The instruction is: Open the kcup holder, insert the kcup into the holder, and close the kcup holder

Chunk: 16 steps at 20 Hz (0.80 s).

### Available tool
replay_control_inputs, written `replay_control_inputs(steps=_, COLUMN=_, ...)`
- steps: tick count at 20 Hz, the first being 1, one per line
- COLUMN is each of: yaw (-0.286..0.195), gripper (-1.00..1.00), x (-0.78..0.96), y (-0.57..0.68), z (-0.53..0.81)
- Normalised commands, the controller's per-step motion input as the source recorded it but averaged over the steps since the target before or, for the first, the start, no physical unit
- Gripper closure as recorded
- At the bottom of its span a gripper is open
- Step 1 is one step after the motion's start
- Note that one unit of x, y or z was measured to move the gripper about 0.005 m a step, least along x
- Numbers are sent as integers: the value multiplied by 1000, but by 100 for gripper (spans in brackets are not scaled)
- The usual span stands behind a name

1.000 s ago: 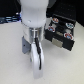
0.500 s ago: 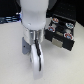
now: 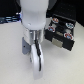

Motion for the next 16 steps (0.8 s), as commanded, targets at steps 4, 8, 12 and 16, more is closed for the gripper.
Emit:
replay_control_inputs(steps=4, yaw=1, gripper=100, x=20, y=378, z=755)
replay_control_inputs(steps=8, yaw=45, gripper=100, x=9, y=472, z=802)
replay_control_inputs(steps=12, yaw=91, gripper=100, x=-11, y=484, z=738)
replay_control_inputs(steps=16, yaw=83, gripper=100, x=-35, y=491, z=638)
